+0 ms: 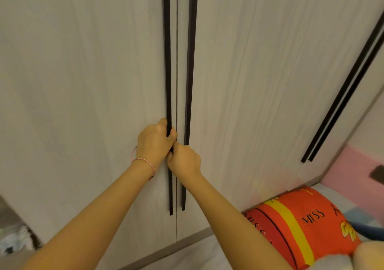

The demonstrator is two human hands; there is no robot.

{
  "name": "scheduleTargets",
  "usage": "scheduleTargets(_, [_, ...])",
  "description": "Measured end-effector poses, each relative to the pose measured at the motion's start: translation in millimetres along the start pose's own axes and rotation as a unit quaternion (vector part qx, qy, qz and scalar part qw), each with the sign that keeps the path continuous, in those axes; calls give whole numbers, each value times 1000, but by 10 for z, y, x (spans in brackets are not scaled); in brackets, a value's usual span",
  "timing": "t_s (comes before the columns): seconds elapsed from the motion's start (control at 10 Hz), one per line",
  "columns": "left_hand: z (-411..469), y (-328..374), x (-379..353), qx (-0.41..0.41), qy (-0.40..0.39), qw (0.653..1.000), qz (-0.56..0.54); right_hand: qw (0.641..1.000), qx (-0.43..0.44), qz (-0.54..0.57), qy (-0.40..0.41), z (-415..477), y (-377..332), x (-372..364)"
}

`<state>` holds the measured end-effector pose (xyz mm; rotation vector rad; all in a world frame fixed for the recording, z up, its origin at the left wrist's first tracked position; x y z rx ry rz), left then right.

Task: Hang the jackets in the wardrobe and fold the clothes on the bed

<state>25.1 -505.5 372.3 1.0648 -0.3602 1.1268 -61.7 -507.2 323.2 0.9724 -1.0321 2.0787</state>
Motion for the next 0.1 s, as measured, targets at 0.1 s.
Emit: scheduleTargets(0.1, [-23,-14,14,26,-42,996,70,996,-18,18,-85,-7,0,88])
Point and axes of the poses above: each hand's wrist, its own z-axis towards the middle knuckle, its own x-axis out of the back of the hand, y = z × x, the point moved 1 cm from there along z, towards the middle knuckle, and after that the axes turned 10 degrees about x, right-handed, at the moved point
